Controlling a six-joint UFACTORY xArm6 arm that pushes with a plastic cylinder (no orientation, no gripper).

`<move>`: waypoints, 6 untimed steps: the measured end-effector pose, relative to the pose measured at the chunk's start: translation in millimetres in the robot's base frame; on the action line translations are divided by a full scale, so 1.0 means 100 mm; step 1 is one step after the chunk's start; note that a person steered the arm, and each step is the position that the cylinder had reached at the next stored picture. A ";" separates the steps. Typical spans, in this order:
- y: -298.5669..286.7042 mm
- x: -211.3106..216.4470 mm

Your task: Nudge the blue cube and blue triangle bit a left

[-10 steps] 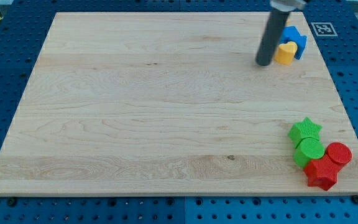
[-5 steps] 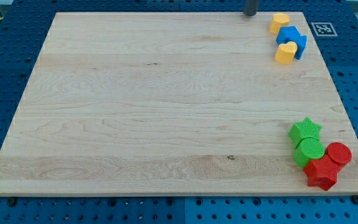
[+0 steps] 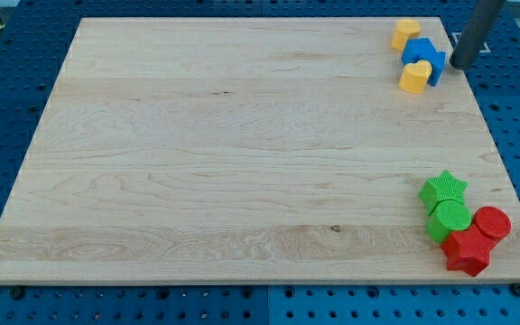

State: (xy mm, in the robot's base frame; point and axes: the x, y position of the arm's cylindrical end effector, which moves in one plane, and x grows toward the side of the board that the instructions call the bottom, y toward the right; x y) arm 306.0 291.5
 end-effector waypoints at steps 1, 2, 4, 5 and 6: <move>-0.16 0.00; -0.29 0.00; -0.30 0.00; -0.31 0.00; -0.31 0.00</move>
